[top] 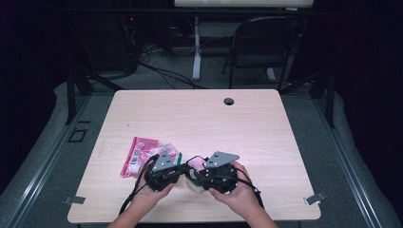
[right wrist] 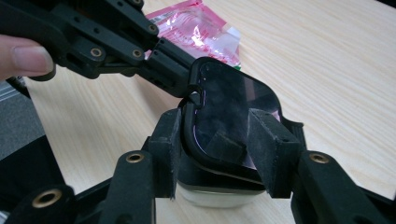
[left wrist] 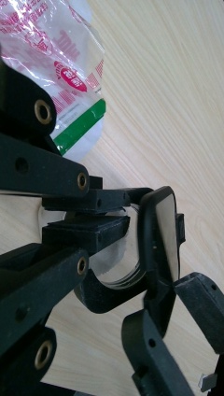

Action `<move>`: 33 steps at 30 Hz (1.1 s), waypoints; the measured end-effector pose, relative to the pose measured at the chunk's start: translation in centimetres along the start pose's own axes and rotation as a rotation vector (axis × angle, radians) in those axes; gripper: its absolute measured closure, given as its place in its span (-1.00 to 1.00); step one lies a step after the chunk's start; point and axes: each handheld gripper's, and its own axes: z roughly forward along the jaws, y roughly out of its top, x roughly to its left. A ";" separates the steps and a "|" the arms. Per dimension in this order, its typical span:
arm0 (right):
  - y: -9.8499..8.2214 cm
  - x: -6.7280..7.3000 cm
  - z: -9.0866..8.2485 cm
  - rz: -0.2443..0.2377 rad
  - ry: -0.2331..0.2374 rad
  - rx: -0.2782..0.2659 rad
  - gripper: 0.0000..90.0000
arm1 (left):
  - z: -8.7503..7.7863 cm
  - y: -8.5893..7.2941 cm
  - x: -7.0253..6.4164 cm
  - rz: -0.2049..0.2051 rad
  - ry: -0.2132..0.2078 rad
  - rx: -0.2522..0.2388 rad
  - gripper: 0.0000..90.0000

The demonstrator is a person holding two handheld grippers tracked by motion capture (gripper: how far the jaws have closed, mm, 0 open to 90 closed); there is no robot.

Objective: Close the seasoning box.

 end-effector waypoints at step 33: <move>-0.3 0.1 0.6 0.019 0.047 0.037 0.23 | -0.2 -0.9 0.1 0.008 -0.006 0.046 0.85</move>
